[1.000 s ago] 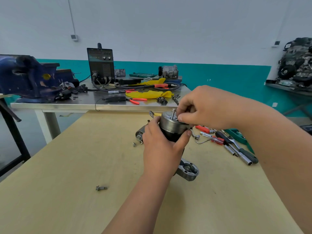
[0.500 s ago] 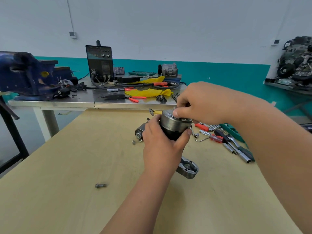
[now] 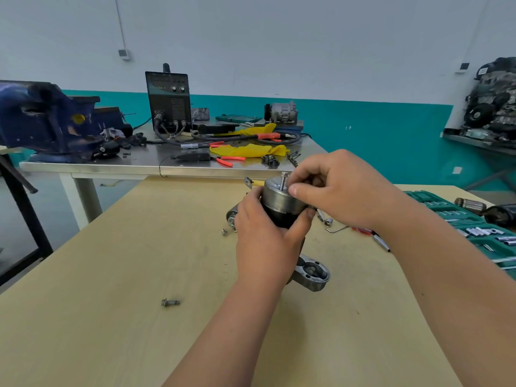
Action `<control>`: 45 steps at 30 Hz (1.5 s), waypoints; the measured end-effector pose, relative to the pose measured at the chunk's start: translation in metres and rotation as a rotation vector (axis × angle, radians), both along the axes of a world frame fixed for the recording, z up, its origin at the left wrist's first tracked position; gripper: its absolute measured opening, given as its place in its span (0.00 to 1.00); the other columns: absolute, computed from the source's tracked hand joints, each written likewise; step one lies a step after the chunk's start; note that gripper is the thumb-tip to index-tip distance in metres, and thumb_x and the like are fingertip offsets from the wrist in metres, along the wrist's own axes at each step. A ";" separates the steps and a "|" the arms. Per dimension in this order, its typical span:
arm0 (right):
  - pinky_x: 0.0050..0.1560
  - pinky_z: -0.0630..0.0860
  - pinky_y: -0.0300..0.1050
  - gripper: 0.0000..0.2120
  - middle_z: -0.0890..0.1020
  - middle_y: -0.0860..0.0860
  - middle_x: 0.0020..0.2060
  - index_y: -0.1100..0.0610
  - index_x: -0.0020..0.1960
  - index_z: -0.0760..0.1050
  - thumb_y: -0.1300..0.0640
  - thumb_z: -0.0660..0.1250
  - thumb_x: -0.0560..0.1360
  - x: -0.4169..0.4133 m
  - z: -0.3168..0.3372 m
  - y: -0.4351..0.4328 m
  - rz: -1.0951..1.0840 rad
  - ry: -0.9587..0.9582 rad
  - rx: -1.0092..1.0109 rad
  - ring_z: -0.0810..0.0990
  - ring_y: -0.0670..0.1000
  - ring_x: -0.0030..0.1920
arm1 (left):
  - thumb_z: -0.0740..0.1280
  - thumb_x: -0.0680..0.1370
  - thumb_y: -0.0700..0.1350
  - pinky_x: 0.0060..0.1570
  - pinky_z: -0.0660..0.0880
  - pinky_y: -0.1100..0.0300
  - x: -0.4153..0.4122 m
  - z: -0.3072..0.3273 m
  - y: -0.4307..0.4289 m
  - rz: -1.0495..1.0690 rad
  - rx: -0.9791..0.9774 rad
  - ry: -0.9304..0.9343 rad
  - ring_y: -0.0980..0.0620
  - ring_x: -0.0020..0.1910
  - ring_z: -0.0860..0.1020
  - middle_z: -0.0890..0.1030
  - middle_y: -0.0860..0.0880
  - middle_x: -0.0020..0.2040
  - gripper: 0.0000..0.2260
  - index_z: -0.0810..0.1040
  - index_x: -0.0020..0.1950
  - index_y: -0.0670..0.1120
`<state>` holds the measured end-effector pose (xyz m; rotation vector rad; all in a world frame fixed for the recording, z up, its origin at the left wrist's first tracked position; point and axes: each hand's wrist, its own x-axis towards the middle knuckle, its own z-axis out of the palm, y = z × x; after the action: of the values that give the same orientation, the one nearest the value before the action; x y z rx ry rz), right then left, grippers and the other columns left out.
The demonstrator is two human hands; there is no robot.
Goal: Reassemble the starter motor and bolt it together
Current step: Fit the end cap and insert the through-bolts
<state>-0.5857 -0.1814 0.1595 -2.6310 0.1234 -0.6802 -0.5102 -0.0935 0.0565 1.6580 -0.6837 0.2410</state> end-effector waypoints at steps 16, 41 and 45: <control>0.32 0.72 0.35 0.09 0.81 0.38 0.33 0.43 0.37 0.79 0.53 0.68 0.74 0.004 0.038 0.002 -0.015 0.298 -0.238 0.77 0.37 0.33 | 0.67 0.63 0.67 0.55 0.75 0.52 -0.002 -0.002 0.002 -0.031 0.006 -0.007 0.51 0.63 0.70 0.71 0.55 0.61 0.38 0.65 0.69 0.51; 0.54 0.73 0.45 0.15 0.77 0.44 0.62 0.44 0.62 0.77 0.46 0.56 0.80 0.042 -0.030 0.006 -0.096 -0.007 0.003 0.74 0.47 0.58 | 0.75 0.63 0.57 0.30 0.70 0.66 0.015 -0.004 0.009 -0.149 0.172 0.142 0.63 0.37 0.77 0.78 0.59 0.41 0.21 0.65 0.46 0.58; 0.48 0.71 0.32 0.12 0.77 0.37 0.52 0.43 0.58 0.79 0.46 0.59 0.79 0.043 -0.028 0.003 -0.016 0.018 0.050 0.74 0.40 0.50 | 0.74 0.59 0.61 0.31 0.73 0.68 0.024 -0.002 0.016 -0.208 0.153 0.141 0.65 0.38 0.78 0.80 0.60 0.41 0.24 0.67 0.49 0.60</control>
<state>-0.5426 -0.1783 0.1316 -2.5912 0.1649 -0.6499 -0.4863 -0.0780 0.0542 1.7150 -0.7765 -0.0781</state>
